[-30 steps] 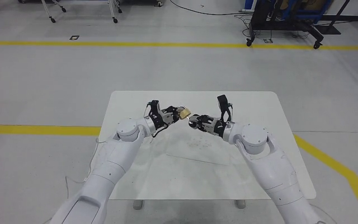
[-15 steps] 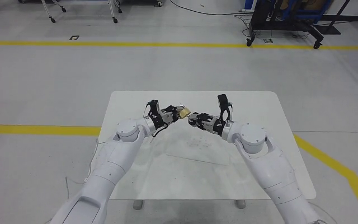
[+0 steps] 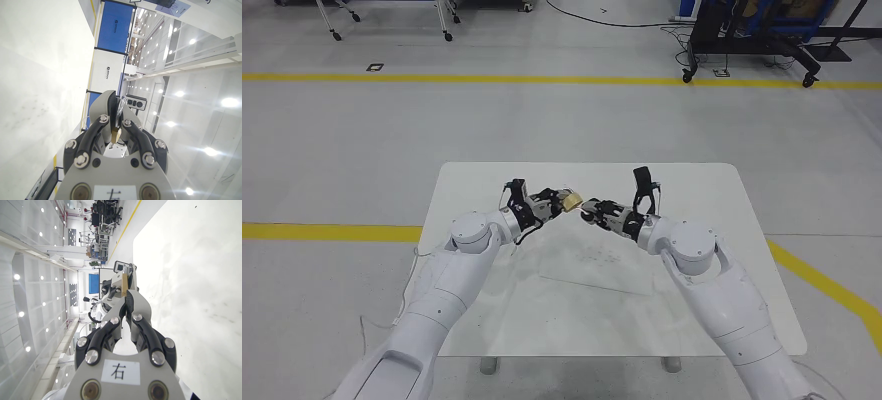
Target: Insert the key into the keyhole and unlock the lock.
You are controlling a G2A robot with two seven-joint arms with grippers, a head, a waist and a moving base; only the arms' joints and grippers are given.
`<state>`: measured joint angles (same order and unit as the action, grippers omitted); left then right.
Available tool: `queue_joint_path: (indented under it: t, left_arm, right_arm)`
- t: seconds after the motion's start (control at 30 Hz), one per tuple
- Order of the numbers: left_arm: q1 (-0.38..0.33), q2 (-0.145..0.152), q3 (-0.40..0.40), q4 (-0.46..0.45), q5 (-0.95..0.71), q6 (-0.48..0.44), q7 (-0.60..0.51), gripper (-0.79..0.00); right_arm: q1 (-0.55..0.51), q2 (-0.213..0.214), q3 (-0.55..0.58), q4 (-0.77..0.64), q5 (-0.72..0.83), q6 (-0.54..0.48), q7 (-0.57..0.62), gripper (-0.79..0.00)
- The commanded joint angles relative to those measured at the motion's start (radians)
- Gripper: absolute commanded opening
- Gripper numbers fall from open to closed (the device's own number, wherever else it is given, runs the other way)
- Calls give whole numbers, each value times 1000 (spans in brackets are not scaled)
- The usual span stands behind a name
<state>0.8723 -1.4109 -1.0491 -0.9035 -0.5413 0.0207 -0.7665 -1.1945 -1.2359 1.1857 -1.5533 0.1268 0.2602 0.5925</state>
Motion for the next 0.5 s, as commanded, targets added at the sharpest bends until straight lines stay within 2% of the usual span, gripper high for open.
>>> queue_joint_path:
  t: [0.0,0.47]
  left_arm:
    - [1,-1,2,-4,10,1,24,-785]
    - [7,-3,-1,-11,12,6,32,-785]
  right_arm:
    - [-2,-1,-3,-3,-13,-2,-23,-785]
    - [8,-7,-30,4,-44,11,-94,-785]
